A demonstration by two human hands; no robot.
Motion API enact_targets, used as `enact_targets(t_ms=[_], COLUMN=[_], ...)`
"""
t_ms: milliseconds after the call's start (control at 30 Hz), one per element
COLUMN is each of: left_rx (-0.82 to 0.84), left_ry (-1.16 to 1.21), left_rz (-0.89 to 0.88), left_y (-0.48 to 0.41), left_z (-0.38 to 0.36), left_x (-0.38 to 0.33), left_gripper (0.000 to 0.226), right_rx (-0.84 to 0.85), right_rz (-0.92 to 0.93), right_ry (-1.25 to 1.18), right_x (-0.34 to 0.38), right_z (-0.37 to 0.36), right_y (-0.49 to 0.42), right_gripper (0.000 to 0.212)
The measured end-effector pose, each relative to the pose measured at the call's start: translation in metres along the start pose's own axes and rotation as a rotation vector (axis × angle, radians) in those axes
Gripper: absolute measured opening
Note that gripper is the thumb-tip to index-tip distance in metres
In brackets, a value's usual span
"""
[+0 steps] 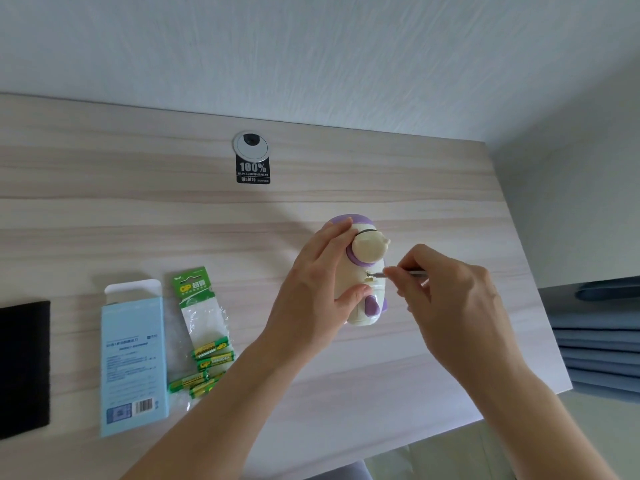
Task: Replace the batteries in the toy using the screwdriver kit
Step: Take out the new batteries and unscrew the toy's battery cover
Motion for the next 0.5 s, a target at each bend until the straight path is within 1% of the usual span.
enact_targets(t_ms=[67,133,200,233,300,367,433,500], left_rx=[0.001,0.002,0.002,0.002,0.002,0.003,0.004,0.005], left_ry=[0.006,0.010,-0.002,-0.009,-0.006,0.005,0.005,0.004], left_rz=[-0.006,-0.006,-0.006,-0.008,-0.012,-0.011,-0.012,-0.009], left_y=[-0.0003,-0.0002,0.0000,-0.0002,-0.0005,-0.0008,-0.0008,-0.0007], left_z=[-0.0002,-0.0006,-0.0005,-0.0003,0.0000,0.0003,0.0003,0.0000], left_x=[0.0001,0.0003,-0.0001,-0.0006,-0.0020,-0.0031,-0.0033,-0.0020], left_gripper=[0.071,0.070,0.070,0.070,0.069,0.068,0.069,0.069], right_rx=[0.007,0.006,0.000,-0.004,-0.011,-0.002,0.031,0.044], right_rz=[0.040,0.076,0.066,0.048,-0.004,-0.028,-0.015,0.036], right_ry=[-0.039,-0.040,-0.031,-0.009,0.069,0.092,0.005,-0.047], right_x=[0.0027,0.0067,0.0092,0.0087,0.0057,0.0018,-0.0004,0.0044], right_z=[-0.0021,-0.0028,-0.0013,-0.0008,0.0013,0.0013,-0.0022,-0.0028], right_y=[-0.0001,-0.0007,-0.0005,-0.0005,-0.0012,-0.0026,-0.0042,-0.0057], right_gripper=[0.013,0.011,0.007,0.007,0.020,0.025,0.018,0.010])
Point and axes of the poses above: each hand's wrist, its own y-axis away from the middle knuckle, its own z-axis out of the back of the hand, x = y × z, the point moved 8 cm from there along -y, towards the middle knuckle, and after that the axes turned 9 degrees about y, right-handed, at the moved point
